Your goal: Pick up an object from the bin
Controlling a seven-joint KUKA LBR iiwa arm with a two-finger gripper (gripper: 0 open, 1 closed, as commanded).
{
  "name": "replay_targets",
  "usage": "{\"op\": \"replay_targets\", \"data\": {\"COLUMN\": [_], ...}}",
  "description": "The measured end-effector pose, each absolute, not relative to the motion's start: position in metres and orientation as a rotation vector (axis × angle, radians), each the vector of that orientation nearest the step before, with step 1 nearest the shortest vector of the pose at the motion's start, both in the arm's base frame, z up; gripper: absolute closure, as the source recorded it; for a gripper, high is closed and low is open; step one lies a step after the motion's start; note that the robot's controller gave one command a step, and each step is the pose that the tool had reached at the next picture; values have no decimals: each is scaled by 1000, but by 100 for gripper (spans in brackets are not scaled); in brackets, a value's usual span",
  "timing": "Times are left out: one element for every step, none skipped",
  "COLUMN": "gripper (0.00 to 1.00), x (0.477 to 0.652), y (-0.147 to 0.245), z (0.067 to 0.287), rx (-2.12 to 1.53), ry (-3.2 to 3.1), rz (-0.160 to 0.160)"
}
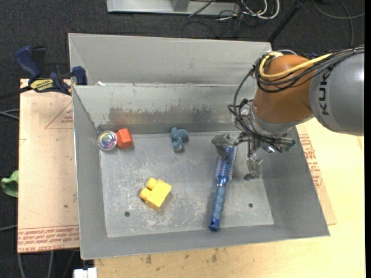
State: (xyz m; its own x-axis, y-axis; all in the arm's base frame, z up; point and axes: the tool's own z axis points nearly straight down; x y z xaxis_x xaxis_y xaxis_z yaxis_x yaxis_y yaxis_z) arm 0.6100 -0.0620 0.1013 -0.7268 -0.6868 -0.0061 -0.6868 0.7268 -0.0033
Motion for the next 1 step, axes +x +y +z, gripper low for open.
{"op": "replay_targets", "data": {"gripper": [0], "x": [626], "y": [-57], "z": [105], "rx": [-1385], "ry": [2814], "rz": [0]}}
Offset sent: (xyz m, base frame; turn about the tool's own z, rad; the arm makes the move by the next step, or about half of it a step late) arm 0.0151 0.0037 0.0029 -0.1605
